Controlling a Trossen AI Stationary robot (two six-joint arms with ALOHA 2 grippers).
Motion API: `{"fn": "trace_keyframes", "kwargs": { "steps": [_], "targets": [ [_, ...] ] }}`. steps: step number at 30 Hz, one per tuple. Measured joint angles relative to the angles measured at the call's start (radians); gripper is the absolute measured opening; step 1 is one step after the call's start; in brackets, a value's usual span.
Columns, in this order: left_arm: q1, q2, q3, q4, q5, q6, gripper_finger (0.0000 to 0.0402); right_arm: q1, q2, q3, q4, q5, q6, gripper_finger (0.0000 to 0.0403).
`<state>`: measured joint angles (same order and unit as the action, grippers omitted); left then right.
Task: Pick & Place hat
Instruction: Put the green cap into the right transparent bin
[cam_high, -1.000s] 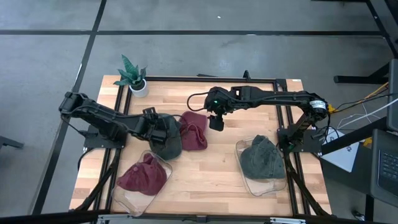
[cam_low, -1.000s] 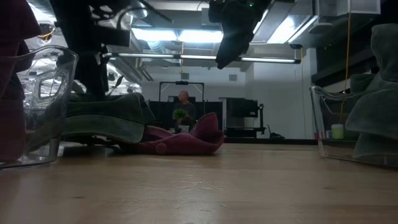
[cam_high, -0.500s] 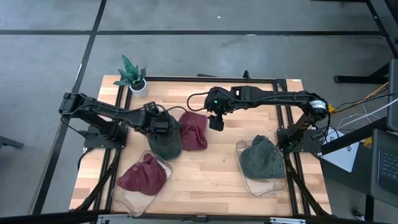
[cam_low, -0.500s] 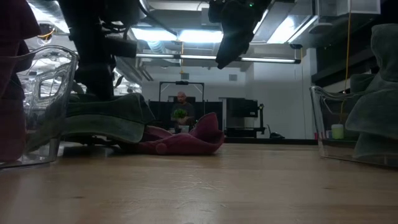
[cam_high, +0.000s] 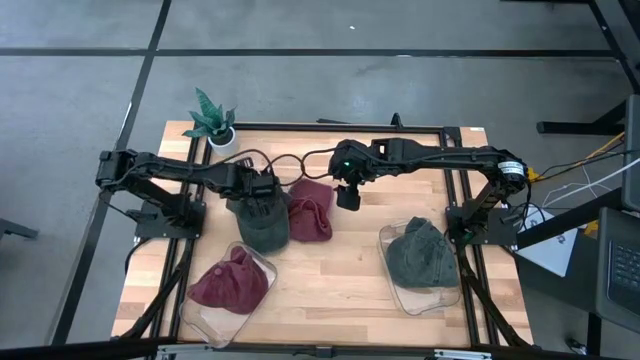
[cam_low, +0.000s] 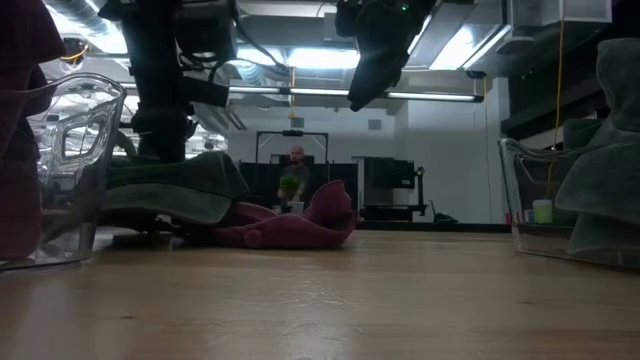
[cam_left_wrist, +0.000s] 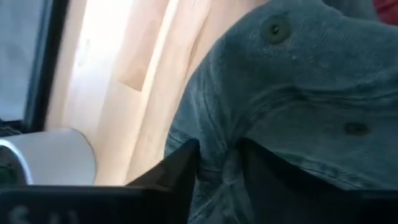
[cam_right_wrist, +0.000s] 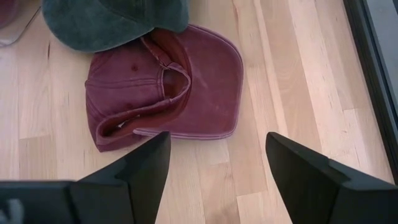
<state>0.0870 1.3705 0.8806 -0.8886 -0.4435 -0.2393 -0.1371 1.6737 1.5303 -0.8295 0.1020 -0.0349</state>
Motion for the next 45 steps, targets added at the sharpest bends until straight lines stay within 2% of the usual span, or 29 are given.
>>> {"fn": "trace_keyframes", "kwargs": {
  "steps": [7,15,18,24,29,32,34,38,45],
  "targets": [
    [0.029,-0.009,0.003,-0.007,0.158,-0.019,0.0032,0.000,0.000,0.000,-0.002,0.000,0.000,0.0261],
    [0.037,-0.109,0.120,-0.075,0.275,-0.091,0.0030,0.000,0.000,0.000,-0.002,-0.027,0.005,0.0261],
    [0.065,-0.154,0.168,-0.095,0.394,-0.127,0.0032,0.000,0.000,0.000,-0.002,-0.051,0.013,0.0261],
    [0.134,-0.228,0.209,-0.094,0.704,-0.233,0.0028,-0.003,0.000,0.000,0.021,-0.154,0.072,0.0261],
    [0.179,-0.255,0.209,-0.080,0.937,-0.313,0.0028,-0.003,0.000,0.012,0.119,-0.307,0.125,0.0261],
    [0.191,-0.255,0.209,-0.059,1.033,-0.349,0.0028,0.000,0.000,0.046,0.232,-0.408,0.137,0.0261],
    [0.191,-0.250,0.209,-0.031,1.060,-0.360,0.0028,0.005,0.000,0.076,0.301,-0.443,0.136,0.0261],
    [0.189,-0.249,0.209,0.076,1.059,-0.390,0.0028,0.023,0.000,0.131,0.393,-0.446,0.068,0.0261],
    [0.167,-0.248,0.209,0.323,1.055,-0.462,0.0028,0.044,0.000,0.140,0.416,-0.474,0.005,0.0261]
  ]
}}
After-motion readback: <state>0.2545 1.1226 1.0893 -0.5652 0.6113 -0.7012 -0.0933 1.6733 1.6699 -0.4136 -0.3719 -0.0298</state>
